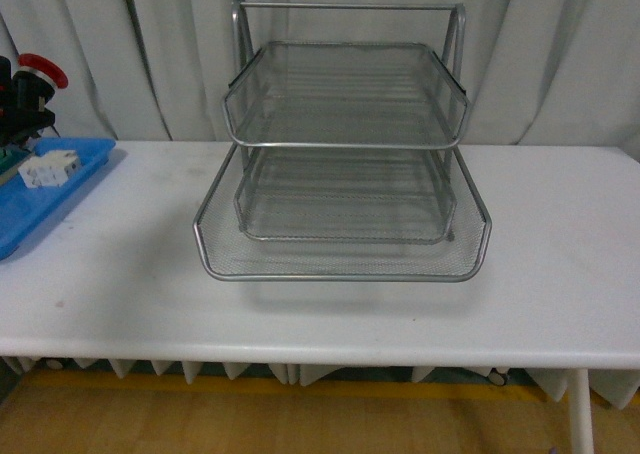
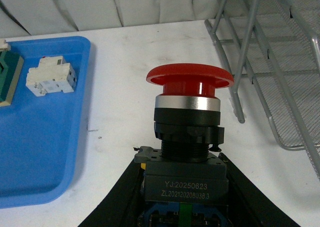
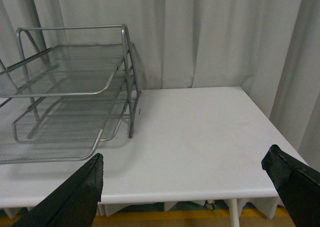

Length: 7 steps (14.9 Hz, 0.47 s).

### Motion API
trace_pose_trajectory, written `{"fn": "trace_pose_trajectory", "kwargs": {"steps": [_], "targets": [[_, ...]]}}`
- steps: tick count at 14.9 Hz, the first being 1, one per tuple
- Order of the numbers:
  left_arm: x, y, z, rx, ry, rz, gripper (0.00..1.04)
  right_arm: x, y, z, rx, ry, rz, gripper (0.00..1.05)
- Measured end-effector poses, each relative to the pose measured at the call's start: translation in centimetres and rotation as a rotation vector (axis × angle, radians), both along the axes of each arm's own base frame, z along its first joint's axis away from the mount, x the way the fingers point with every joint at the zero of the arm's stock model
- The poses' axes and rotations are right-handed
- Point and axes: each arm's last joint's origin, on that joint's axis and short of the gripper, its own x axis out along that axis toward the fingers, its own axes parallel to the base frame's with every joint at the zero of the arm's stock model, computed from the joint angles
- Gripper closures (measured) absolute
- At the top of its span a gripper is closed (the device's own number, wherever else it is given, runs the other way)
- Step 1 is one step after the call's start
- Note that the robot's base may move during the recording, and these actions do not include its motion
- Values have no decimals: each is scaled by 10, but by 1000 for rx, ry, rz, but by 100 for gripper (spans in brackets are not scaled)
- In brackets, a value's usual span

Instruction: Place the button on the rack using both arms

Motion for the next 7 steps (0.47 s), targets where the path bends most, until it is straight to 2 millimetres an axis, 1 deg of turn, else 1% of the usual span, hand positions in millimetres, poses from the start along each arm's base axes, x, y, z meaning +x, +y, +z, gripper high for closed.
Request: {"fn": "trace_pose_trajectory", "kwargs": {"steps": [1,2,3,4,6,7], "targets": [[6,-9,2,10,-2,-58,69,0,0,0,0,4,0,6],[14,-26,6,9,-8,-166,69,0,0,0,0,2,0,6],[22,-52,7,27,-7,-325,69,0,0,0,0,2,1,6],[28,-80,2,48,7,-475,69,0,0,0,0,2,1,6],[36,-130,-17,49,81,-736,69,0,0,0,0,2,1,6],[41,-143,-24,62,100,-777,69,0,0,0,0,2,1,6]]}}
